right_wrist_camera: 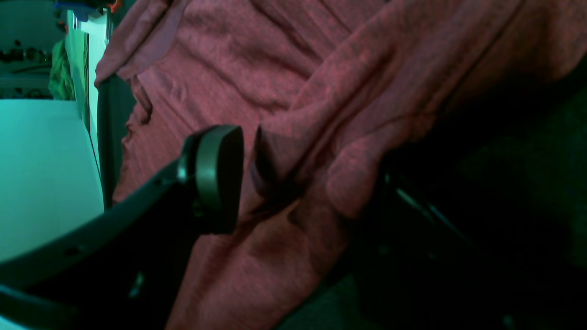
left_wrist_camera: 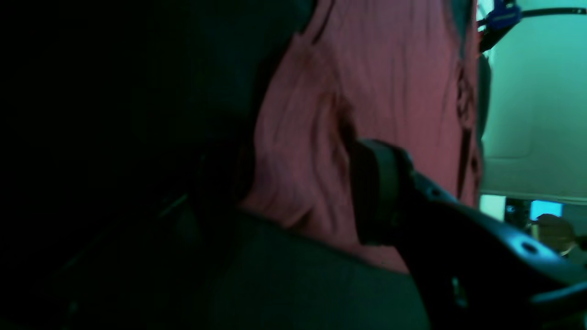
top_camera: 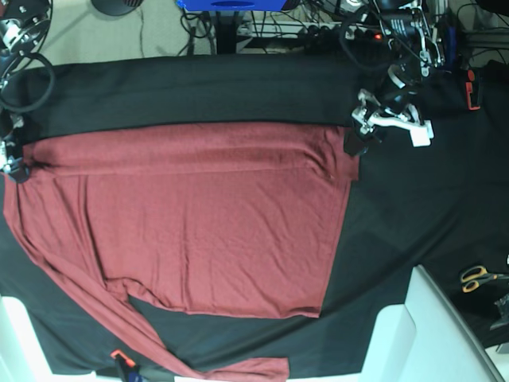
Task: Fold the T-shirt properly
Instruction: 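Drag the held edge toward the collar, unfolding the shirt flat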
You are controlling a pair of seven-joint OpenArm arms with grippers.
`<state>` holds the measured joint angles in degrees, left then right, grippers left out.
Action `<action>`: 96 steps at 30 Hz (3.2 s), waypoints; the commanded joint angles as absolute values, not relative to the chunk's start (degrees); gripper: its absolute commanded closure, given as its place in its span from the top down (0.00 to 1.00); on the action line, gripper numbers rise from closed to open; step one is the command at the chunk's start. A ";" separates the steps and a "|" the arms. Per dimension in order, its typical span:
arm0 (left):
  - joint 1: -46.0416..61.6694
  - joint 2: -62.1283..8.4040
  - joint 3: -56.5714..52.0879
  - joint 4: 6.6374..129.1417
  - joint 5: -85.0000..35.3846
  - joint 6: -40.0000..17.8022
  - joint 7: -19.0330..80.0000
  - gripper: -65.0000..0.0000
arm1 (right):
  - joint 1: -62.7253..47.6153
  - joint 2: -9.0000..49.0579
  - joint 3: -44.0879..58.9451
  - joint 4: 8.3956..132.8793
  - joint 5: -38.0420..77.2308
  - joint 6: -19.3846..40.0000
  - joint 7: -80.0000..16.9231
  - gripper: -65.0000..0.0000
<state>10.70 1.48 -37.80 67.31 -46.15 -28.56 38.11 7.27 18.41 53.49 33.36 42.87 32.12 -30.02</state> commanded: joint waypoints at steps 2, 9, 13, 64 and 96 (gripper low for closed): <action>10.33 1.45 -37.49 67.03 -44.70 -27.65 39.16 0.59 | 7.52 20.26 53.49 33.89 41.89 31.16 -30.29 0.56; 10.15 1.54 -32.48 66.68 -44.70 -27.65 38.99 0.59 | 7.52 20.53 53.49 33.89 41.89 31.16 -30.29 0.56; 9.27 1.54 -32.40 66.59 -44.70 -27.65 38.99 0.58 | 7.52 20.44 53.49 33.89 41.89 31.16 -30.11 0.56; 18.95 -2.33 -32.57 80.13 -45.23 -27.91 43.30 0.00 | -3.91 16.04 54.11 52.44 46.73 26.24 -34.59 0.00; 28.70 -5.32 -32.92 84.18 -45.23 -31.43 44.00 0.00 | -14.55 14.37 54.02 62.37 53.58 26.24 -39.16 0.00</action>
<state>28.23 -4.78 -32.47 83.31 -44.71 -30.92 44.47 -14.50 13.08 53.63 61.60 52.53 25.87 -40.18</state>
